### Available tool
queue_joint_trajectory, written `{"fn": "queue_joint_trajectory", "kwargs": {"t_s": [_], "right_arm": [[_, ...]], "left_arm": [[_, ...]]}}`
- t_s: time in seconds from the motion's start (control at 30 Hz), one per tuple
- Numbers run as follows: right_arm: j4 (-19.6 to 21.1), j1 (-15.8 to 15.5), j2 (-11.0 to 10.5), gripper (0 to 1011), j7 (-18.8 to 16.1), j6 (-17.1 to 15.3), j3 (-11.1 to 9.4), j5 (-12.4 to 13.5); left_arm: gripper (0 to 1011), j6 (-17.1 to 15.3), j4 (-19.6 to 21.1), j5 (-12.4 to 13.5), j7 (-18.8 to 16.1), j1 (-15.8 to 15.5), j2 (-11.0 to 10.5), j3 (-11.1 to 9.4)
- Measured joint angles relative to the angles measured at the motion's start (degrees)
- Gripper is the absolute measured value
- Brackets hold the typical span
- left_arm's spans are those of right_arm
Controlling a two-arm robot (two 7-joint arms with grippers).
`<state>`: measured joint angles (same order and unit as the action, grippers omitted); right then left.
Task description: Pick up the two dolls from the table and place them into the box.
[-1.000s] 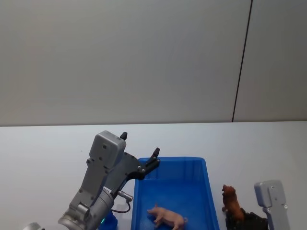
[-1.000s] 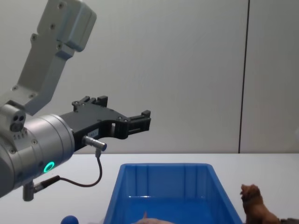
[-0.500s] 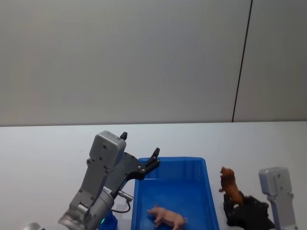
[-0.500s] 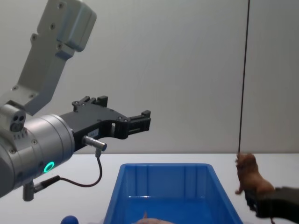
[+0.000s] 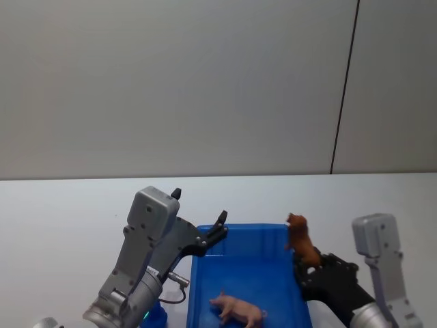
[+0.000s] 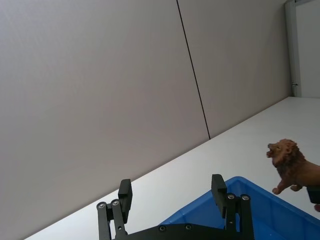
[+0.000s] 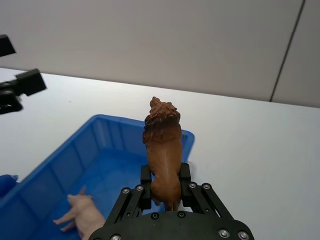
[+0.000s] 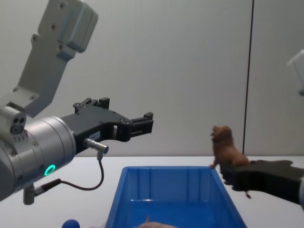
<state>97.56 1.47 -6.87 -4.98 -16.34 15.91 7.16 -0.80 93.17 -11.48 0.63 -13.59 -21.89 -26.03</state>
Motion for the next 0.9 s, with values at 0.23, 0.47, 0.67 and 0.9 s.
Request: {"fn": "queue_joint_trajectory", "kwargs": {"t_s": [0.23,0.47,0.67,0.9], "right_arm": [[-1.93,2.04,1.22,349,-3.18,0.0,0.62,-0.52],[-3.99,3.71,2.12,578,-5.29,-0.65,1.1,-1.21],[-5.12,4.46,2.5,772,-5.42,-1.0,1.23,-1.73],[-5.14,4.2,2.39,946,-3.1,-0.98,0.96,-2.13]], "left_arm": [[1001,0.0,0.0,0.0,-0.01,0.0,0.0,0.0],[1001,0.0,0.0,0.0,0.0,0.0,0.0,0.0],[1001,0.0,0.0,0.0,0.0,0.0,0.0,0.0],[1001,0.0,0.0,0.0,0.0,0.0,0.0,0.0]]}}
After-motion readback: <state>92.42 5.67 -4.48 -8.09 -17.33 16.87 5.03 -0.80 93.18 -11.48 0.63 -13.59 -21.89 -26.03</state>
